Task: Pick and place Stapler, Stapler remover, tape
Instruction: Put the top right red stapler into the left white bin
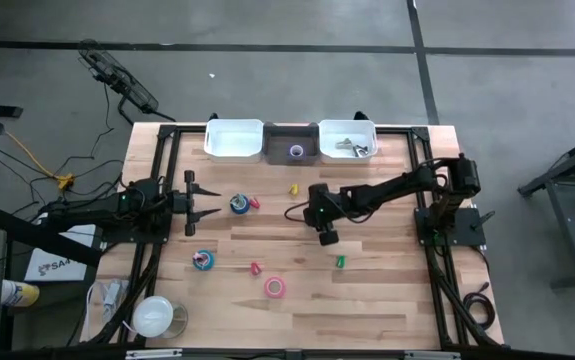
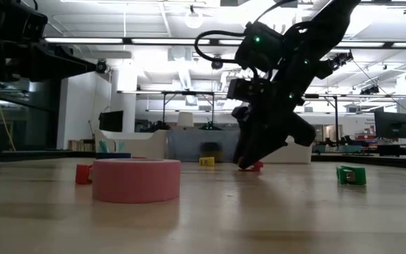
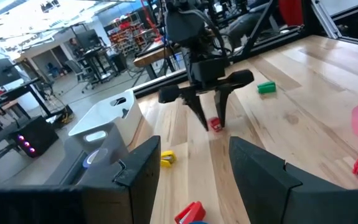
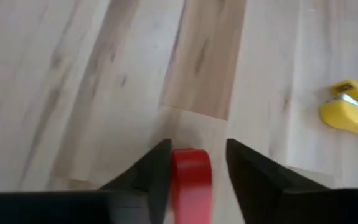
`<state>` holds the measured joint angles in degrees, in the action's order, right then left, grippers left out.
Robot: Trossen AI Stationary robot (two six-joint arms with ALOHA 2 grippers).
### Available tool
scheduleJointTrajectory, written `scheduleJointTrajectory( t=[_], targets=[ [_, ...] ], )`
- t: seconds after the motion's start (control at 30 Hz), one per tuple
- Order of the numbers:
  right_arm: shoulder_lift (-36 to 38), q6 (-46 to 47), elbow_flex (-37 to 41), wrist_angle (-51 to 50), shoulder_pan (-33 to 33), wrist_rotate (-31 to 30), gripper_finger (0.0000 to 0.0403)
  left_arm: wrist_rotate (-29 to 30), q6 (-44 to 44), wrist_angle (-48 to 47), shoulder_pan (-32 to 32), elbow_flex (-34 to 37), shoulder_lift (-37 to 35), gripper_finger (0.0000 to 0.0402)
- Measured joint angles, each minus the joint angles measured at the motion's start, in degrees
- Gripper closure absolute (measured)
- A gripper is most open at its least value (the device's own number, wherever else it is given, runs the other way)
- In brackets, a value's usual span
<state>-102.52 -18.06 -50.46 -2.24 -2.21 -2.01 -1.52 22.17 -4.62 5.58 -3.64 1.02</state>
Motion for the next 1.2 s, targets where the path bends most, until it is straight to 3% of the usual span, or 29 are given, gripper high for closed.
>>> scheduleJointTrajectory(
  t=[0.27,0.47,0.87,1.2],
  targets=[
    [0.7,0.1,-0.1,-1.6,0.0,-1.5,0.0164,-0.1,0.0,-0.1,0.0,0.0,0.0,0.0215],
    [2.9,0.2,-0.1,-6.6,0.0,-0.6,0.0149,0.4,0.0,-0.8,0.0,-0.1,0.0,0.0215],
    [1.4,-3.6,-0.2,-7.6,0.0,1.7,0.0179,1.0,0.0,-1.4,0.0,-0.2,0.0,0.0215],
    [1.4,-3.0,-0.2,-10.2,0.0,2.5,0.0263,1.0,0.0,-1.5,0.0,-0.2,0.0,0.0215]
  ],
)
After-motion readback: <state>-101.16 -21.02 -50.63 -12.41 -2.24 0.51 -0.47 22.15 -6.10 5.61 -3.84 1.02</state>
